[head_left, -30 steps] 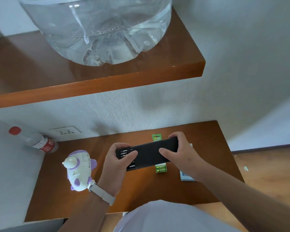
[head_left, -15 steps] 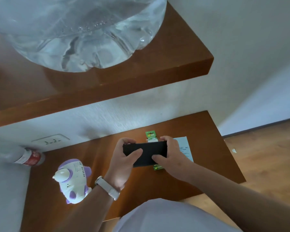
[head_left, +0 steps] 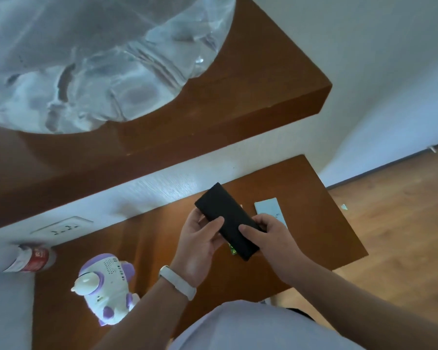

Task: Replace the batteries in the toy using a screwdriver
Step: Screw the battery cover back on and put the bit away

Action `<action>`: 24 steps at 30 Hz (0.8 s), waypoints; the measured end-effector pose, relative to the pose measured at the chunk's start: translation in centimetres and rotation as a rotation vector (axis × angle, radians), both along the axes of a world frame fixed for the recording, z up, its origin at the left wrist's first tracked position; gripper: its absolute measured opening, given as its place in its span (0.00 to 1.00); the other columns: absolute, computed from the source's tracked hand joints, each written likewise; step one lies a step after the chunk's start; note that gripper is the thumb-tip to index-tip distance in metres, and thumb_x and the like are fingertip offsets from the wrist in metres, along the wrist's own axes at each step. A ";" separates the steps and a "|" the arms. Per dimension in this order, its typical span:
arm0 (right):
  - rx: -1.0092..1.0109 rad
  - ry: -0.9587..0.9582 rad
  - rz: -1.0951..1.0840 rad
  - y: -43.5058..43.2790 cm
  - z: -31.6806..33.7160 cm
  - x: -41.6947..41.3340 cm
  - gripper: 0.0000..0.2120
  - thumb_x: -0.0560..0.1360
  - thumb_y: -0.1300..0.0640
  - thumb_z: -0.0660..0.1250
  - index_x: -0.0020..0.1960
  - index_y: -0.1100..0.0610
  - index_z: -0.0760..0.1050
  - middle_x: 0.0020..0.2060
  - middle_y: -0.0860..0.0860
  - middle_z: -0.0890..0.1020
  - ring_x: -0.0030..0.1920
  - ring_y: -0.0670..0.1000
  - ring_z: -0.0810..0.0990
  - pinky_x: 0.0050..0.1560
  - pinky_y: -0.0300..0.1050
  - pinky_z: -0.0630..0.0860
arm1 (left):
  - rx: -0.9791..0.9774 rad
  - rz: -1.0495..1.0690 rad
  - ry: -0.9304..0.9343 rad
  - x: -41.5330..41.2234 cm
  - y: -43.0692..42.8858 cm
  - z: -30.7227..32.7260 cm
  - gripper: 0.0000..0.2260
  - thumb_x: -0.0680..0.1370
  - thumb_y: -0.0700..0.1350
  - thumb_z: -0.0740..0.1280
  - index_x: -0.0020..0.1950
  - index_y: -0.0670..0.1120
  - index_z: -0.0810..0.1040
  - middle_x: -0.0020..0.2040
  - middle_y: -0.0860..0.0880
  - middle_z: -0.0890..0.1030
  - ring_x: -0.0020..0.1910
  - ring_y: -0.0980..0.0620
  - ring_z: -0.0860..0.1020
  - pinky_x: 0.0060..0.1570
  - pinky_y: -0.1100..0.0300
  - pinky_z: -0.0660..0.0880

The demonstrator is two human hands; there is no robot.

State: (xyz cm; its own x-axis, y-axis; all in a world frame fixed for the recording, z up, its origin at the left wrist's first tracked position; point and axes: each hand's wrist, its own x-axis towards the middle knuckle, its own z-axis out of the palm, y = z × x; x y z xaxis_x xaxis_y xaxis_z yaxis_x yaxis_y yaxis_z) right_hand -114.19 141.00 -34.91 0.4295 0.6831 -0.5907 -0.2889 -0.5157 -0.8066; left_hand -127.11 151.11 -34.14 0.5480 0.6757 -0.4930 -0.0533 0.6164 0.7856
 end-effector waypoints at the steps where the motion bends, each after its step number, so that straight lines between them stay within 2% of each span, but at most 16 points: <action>1: 0.006 0.010 0.000 -0.1 -0.1 -0.2 0.08 0.76 0.50 0.71 0.52 0.53 0.76 0.46 0.52 0.84 0.46 0.51 0.85 0.49 0.52 0.84 | 0.018 -0.023 0.035 0.2 -0.3 -0.3 0.18 0.80 0.38 0.67 0.69 0.46 0.73 0.61 0.43 0.82 0.60 0.41 0.82 0.56 0.44 0.81; 4: 0.001 0.001 0.016 -0.3 -0.5 -0.8 0.08 0.77 0.51 0.70 0.52 0.54 0.76 0.46 0.52 0.84 0.46 0.50 0.85 0.47 0.51 0.84 | 0.028 -0.057 0.116 0.7 -0.9 -1.2 0.17 0.79 0.37 0.68 0.67 0.48 0.73 0.59 0.46 0.84 0.57 0.43 0.83 0.54 0.43 0.82; 8: -0.024 -0.042 0.077 -0.3 -1.3 -1.0 0.09 0.77 0.50 0.69 0.53 0.54 0.75 0.46 0.51 0.84 0.46 0.48 0.85 0.42 0.40 0.82 | 0.017 -0.043 0.188 0.4 -0.7 -2.4 0.17 0.79 0.39 0.69 0.66 0.48 0.72 0.58 0.46 0.83 0.55 0.46 0.84 0.51 0.47 0.83; 10: -0.038 -0.053 0.100 -0.2 -1.8 -1.1 0.09 0.77 0.49 0.69 0.52 0.54 0.76 0.45 0.51 0.84 0.45 0.47 0.84 0.41 0.38 0.81 | 0.007 -0.039 0.215 0.0 -0.5 -2.8 0.16 0.79 0.39 0.69 0.66 0.48 0.72 0.59 0.45 0.83 0.55 0.46 0.84 0.49 0.49 0.83; 13: -0.069 -0.119 0.168 0.0 -2.8 -1.3 0.09 0.78 0.46 0.67 0.51 0.51 0.76 0.43 0.48 0.84 0.43 0.47 0.83 0.42 0.39 0.81 | 0.000 -0.034 0.229 -0.8 0.1 -3.2 0.15 0.79 0.39 0.69 0.65 0.47 0.73 0.59 0.45 0.83 0.54 0.46 0.84 0.50 0.48 0.83; 16: -0.116 -0.203 0.151 0.1 -4.7 -1.0 0.09 0.79 0.45 0.64 0.50 0.49 0.76 0.41 0.48 0.82 0.42 0.48 0.81 0.45 0.44 0.81 | -0.003 -0.007 0.249 -2.0 1.0 -3.8 0.15 0.79 0.40 0.69 0.65 0.49 0.73 0.59 0.46 0.83 0.55 0.46 0.84 0.54 0.44 0.82; 18: -0.188 -0.337 0.125 0.3 -6.2 -0.8 0.08 0.79 0.45 0.65 0.49 0.49 0.75 0.41 0.48 0.80 0.42 0.48 0.79 0.41 0.43 0.78 | -0.027 0.017 0.249 -2.9 1.5 -4.1 0.16 0.79 0.40 0.69 0.66 0.49 0.73 0.60 0.45 0.82 0.57 0.45 0.83 0.56 0.41 0.81; 20: -0.296 -0.479 0.174 0.7 -7.6 -0.7 0.09 0.78 0.46 0.66 0.51 0.51 0.73 0.42 0.48 0.78 0.41 0.46 0.77 0.40 0.40 0.74 | -0.048 0.033 0.247 -4.0 1.9 -4.3 0.16 0.79 0.40 0.68 0.67 0.50 0.73 0.60 0.45 0.82 0.57 0.45 0.83 0.56 0.40 0.81; 24: -0.425 -0.610 0.321 1.9 -10.2 -1.6 0.18 0.75 0.42 0.69 0.57 0.52 0.69 0.50 0.48 0.74 0.46 0.48 0.76 0.44 0.44 0.76 | -0.062 0.037 0.246 -5.6 2.2 -4.7 0.16 0.80 0.40 0.68 0.67 0.50 0.74 0.60 0.45 0.82 0.57 0.45 0.83 0.57 0.41 0.80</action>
State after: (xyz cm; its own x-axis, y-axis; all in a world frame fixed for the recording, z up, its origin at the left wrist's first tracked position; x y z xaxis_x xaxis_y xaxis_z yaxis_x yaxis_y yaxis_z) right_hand -115.79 142.92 -45.15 0.5809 0.5979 -0.5524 0.3530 -0.7965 -0.4910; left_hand -132.69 153.32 -38.89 0.3815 0.6575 -0.6497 0.1115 0.6650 0.7384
